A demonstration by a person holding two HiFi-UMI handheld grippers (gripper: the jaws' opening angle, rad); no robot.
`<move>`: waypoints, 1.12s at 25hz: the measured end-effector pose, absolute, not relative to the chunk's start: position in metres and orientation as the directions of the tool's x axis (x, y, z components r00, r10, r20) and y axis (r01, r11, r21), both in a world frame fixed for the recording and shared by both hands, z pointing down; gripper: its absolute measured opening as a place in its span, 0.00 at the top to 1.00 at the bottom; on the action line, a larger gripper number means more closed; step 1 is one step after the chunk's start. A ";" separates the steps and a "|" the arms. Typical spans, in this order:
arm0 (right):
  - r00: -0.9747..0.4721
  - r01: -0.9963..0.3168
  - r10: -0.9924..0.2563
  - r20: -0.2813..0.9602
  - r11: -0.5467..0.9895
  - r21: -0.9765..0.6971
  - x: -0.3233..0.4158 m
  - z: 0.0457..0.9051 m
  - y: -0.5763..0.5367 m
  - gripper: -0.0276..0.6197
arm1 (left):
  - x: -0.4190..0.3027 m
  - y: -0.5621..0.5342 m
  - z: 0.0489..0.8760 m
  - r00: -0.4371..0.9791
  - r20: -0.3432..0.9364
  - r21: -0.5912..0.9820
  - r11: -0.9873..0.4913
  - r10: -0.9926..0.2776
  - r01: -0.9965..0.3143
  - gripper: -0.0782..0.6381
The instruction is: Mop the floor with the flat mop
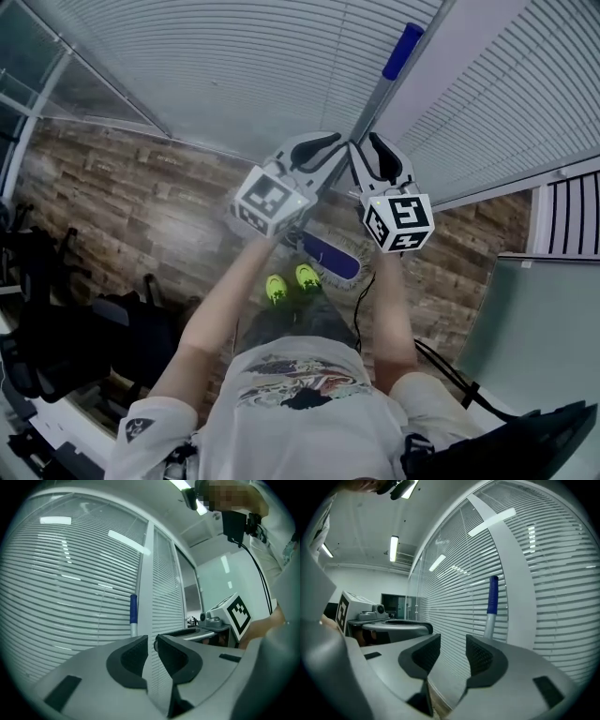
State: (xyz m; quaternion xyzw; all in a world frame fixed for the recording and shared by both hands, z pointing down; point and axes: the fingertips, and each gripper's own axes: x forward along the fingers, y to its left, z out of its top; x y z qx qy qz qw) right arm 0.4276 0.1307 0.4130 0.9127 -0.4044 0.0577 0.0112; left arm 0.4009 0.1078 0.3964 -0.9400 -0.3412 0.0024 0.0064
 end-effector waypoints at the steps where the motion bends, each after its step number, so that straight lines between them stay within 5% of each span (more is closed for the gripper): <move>1: 0.669 -0.737 -0.734 0.119 -0.676 -0.026 0.441 0.415 0.133 0.71 | 0.412 0.109 0.398 0.771 0.004 -0.010 -0.771 0.636 0.636 0.83; 9: 0.668 -0.729 -0.727 0.160 -0.682 -0.058 0.519 0.433 0.147 0.64 | 0.472 0.117 0.412 0.798 0.041 0.003 -0.798 0.602 0.602 0.64; 28: 0.584 -0.784 -0.791 0.181 -0.607 -0.125 0.574 0.454 0.114 0.64 | 0.503 0.086 0.433 0.870 0.071 0.012 -0.873 0.487 0.488 0.63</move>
